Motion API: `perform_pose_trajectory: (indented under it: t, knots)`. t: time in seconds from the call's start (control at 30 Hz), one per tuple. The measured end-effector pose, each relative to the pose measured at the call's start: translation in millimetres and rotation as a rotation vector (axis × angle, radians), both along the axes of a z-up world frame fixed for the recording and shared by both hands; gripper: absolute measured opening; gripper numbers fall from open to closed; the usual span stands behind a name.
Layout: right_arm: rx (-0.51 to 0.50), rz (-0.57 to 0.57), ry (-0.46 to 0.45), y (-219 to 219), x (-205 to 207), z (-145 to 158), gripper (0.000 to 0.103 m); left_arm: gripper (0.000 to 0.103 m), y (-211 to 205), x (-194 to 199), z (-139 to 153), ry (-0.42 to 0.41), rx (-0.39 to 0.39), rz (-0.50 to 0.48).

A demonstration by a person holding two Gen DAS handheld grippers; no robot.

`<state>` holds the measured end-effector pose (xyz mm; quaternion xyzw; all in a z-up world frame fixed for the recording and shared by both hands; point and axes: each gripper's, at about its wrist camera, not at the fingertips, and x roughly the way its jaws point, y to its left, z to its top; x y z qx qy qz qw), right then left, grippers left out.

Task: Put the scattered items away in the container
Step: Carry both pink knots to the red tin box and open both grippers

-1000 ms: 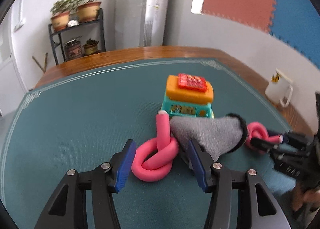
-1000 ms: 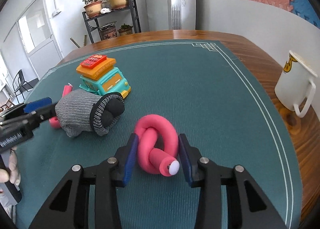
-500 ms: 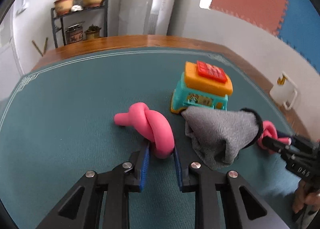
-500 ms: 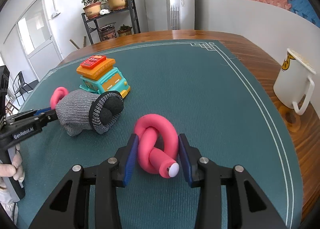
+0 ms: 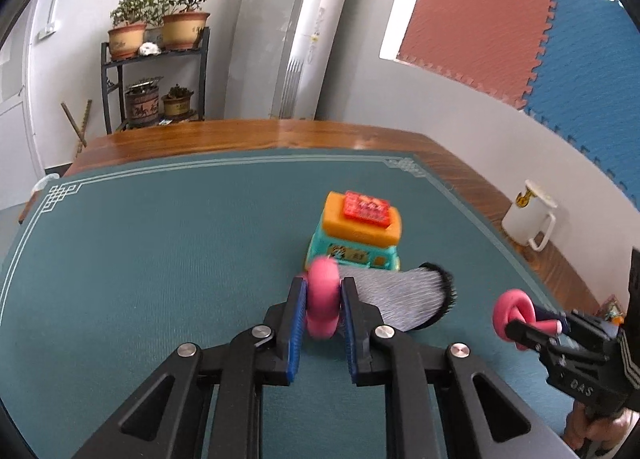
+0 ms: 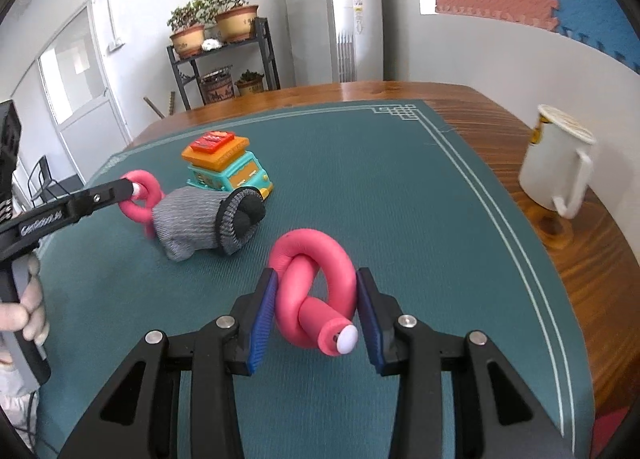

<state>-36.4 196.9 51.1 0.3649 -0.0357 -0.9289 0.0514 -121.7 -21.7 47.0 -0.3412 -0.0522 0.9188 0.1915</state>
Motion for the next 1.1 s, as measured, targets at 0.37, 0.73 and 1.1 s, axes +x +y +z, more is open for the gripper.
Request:
perform_pose_trajectory:
  t: [0.37, 0.73, 1.1]
  knots:
    - [-0.086, -0.132, 0.037, 39.5, 69.7, 13.0, 0.043, 0.014, 3.2, 15.9, 18.0, -0.003, -0.002, -0.081]
    - [-0.124, -0.148, 0.016, 46.4, 71.0, -1.8, 0.043, 0.068, 21.3, 17.1, -24.1, 0.008, -0.165, -0.075]
    - [-0.120, -0.132, -0.016, 41.1, 62.9, -14.9, 0.043, 0.045, 11.5, -14.3, -51.2, -0.119, -0.083, -0.071]
